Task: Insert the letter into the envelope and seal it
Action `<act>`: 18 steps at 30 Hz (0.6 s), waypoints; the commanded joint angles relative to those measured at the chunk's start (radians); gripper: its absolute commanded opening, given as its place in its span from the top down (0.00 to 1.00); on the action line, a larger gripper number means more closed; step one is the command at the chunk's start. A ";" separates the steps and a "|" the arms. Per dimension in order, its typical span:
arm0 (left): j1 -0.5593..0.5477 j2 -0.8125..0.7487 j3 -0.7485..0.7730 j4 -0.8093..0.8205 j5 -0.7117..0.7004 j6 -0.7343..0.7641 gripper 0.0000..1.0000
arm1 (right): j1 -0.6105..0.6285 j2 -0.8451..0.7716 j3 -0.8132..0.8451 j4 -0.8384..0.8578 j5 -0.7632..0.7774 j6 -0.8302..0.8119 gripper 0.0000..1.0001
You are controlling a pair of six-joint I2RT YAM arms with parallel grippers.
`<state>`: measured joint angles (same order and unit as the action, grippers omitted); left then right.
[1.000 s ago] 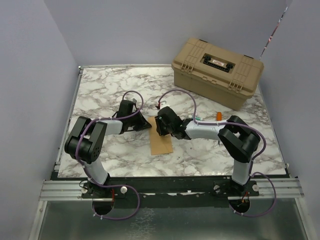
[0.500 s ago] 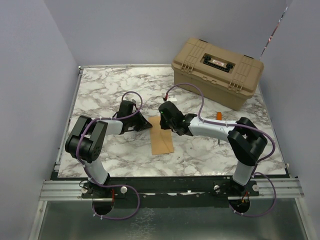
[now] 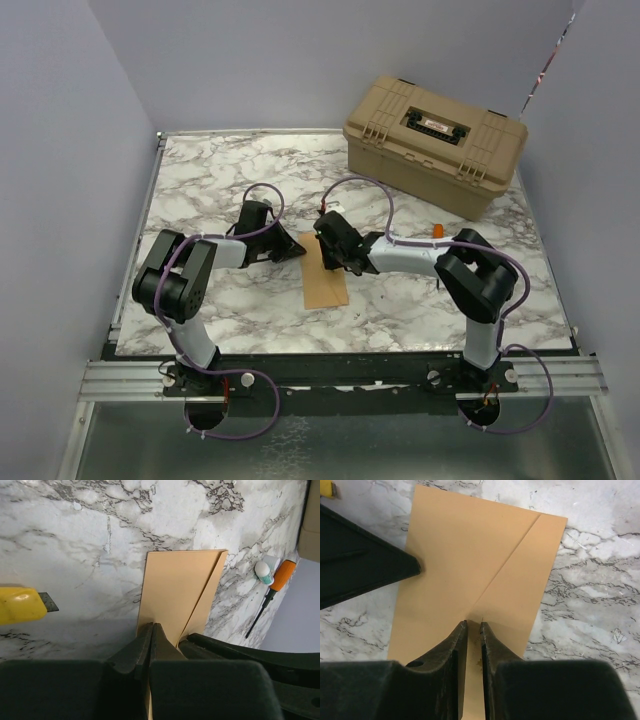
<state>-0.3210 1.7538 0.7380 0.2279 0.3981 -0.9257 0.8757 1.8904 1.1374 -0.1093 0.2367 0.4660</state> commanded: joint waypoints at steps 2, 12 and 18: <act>-0.003 0.069 -0.027 -0.129 -0.077 0.022 1.00 | -0.001 0.031 -0.006 -0.006 -0.041 -0.055 0.82; -0.004 0.068 -0.029 -0.137 -0.091 0.015 1.00 | 0.003 0.026 -0.061 -0.024 -0.102 -0.135 0.83; -0.003 0.078 -0.031 -0.142 -0.097 0.018 1.00 | 0.006 0.019 -0.105 -0.029 -0.111 -0.183 0.79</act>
<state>-0.3206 1.7588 0.7399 0.2272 0.3992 -0.9436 0.8753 1.8832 1.0920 -0.0402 0.1757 0.3355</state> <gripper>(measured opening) 0.002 0.199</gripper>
